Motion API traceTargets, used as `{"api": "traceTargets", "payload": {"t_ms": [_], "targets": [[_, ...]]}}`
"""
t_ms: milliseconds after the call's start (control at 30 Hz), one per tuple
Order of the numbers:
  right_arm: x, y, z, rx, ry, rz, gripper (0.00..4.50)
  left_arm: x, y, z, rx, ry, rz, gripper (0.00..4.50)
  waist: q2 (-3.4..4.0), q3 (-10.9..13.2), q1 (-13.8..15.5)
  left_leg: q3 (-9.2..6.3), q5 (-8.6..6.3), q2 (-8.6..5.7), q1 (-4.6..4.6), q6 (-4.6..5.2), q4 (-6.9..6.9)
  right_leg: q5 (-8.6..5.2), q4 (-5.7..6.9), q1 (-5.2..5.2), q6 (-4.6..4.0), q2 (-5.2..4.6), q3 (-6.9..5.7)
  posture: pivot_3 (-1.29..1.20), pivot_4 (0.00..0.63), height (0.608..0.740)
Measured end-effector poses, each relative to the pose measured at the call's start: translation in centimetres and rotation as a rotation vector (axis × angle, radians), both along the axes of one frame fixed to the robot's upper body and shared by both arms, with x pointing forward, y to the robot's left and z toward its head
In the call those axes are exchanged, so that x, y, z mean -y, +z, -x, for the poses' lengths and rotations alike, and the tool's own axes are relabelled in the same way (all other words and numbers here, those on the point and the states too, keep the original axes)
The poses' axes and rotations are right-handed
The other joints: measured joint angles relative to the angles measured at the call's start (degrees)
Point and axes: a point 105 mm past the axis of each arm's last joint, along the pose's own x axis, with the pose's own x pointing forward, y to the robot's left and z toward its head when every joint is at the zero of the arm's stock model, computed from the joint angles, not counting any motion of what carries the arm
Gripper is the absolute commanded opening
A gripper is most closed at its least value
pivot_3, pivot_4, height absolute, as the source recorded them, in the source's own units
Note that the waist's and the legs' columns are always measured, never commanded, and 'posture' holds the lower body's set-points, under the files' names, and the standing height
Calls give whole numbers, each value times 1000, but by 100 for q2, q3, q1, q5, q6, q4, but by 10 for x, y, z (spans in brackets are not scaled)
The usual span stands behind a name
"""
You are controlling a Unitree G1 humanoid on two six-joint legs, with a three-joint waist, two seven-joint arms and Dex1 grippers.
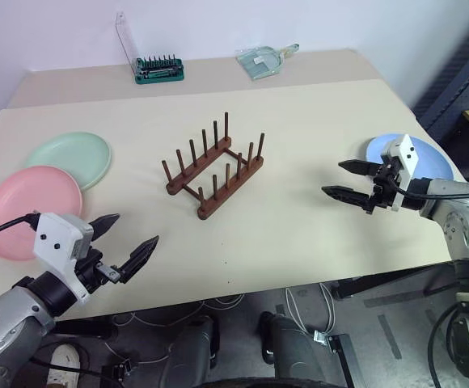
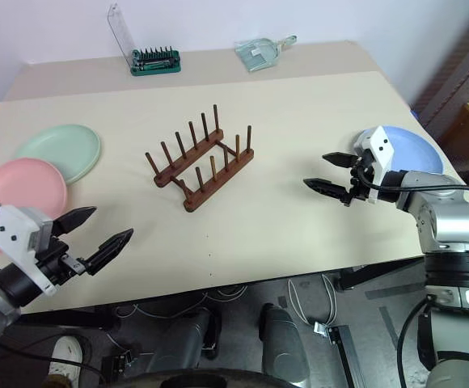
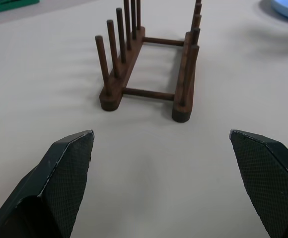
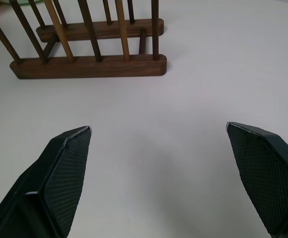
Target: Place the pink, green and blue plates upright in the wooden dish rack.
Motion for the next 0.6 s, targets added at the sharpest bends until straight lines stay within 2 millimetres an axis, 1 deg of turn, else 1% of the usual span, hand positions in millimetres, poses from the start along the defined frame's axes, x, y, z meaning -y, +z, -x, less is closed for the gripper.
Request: {"api": "traceTargets", "payload": {"t_ms": [100,233,433,600], "targets": [[-3,0,-1,11,0,-10,4437,0,4,-3,15,-8,-8,4500,-1,0,0,1,0,0,1,0,0,0,1,0,0,0,0,0,150,740],[-11,-1,-4,40,6,-36,4437,-6,2,-7,13,17,-17,4500,0,0,-5,2,3,0,1,5,-1,0,1,0,0,2,2,0,150,740],[-15,3,-7,68,6,-48,4437,-5,4,-9,27,6,-24,4500,-1,-1,5,2,1,0,3,2,0,1,2,2,-1,1,2,0,150,740],[-15,3,-8,71,2,-48,4437,-1,-2,-8,5,-17,-26,4500,-1,-1,0,3,2,0,3,4,0,2,2,1,-1,1,2,0,150,740]]}}
